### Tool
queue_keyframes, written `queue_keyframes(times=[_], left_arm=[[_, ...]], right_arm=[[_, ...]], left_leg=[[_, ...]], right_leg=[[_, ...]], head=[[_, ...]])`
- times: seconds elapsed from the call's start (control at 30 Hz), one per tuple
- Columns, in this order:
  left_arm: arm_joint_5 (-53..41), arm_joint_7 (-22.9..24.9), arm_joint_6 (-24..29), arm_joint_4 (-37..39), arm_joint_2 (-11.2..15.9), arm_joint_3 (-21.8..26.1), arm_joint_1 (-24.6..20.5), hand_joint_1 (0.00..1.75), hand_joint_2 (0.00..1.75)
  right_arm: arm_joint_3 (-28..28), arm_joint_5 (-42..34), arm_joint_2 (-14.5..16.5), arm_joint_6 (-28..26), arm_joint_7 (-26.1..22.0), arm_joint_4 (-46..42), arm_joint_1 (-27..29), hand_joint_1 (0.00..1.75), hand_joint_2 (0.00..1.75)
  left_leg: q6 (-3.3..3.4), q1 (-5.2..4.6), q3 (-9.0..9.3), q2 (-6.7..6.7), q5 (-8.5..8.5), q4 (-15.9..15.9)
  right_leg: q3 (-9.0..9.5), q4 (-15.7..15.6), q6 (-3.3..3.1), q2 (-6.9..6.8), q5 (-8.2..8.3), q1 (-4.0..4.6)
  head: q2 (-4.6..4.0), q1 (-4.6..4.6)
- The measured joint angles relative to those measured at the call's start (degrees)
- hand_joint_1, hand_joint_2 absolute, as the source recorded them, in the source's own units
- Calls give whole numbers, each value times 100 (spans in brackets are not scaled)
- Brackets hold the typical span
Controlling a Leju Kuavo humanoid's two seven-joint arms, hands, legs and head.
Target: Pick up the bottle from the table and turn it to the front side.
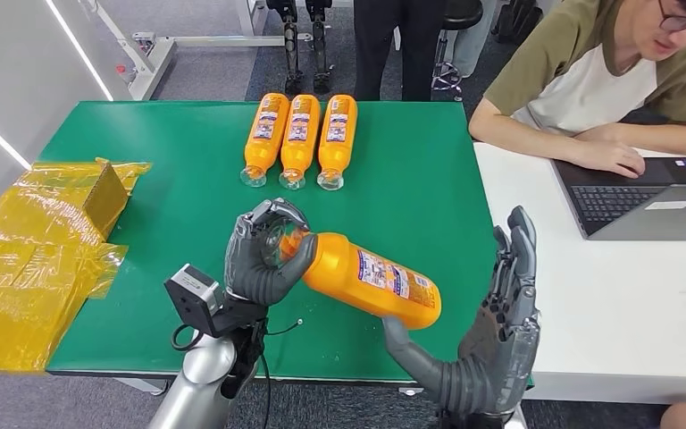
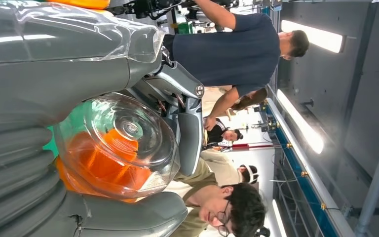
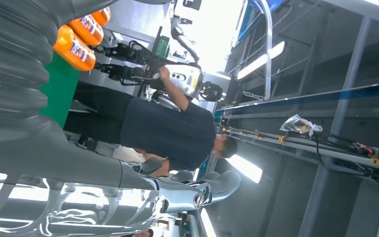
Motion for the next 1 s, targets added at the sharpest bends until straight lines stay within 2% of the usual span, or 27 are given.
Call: queue_keyframes(times=[0.6, 0.67, 0.73, 0.8, 0.87, 0.93, 1.0], left_arm=[[-72, -43, 64, 113, 1, 0, -14, 175, 175], [-419, -26, 236, 115, 16, 0, -24, 175, 175], [-1163, 83, 537, 114, 80, 2, -51, 175, 175], [-2206, 382, 930, 104, 241, 22, -83, 175, 175], [-3508, 958, 1478, 90, 521, 68, -113, 175, 175], [-4794, 1560, 2040, 85, 1017, 136, -161, 175, 175], [-5741, 1837, 2367, 90, 1778, 280, -216, 175, 175]], right_arm=[[77, -127, -9, -125, -44, 63, -58, 0, 175], [85, -128, -10, -180, -43, 69, -69, 0, 175], [88, -133, -11, -225, -42, 68, -71, 0, 175], [89, -169, -19, -246, -39, 65, -62, 0, 175], [91, -249, -37, -280, -50, 57, -27, 0, 175], [92, -358, -68, -331, -109, 27, 53, 0, 175], [91, -467, -113, -366, -220, -37, 178, 0, 175]], left_leg=[[0, 0, 0, 0, 0, 0], [0, 0, 0, 0, 0, 0], [0, 0, 0, 0, 0, 0], [0, 1, 1, 1, 0, -2], [-1, 2, 3, 5, 0, -4], [-4, 5, 5, 10, 2, -6], [-15, 10, 10, 18, 1, -9]], right_leg=[[0, 0, 0, 0, 0, 0], [0, 0, 0, 0, 0, 0], [1, 1, 0, 0, 0, 0], [1, 3, 0, 1, 0, 1], [1, 6, -1, 6, 0, 1], [0, 12, -4, 12, -2, 2], [-6, 18, -17, 22, -4, 6]], head=[[0, 0], [0, 0], [0, 0], [0, 0], [0, 0], [0, 1], [0, 2]])
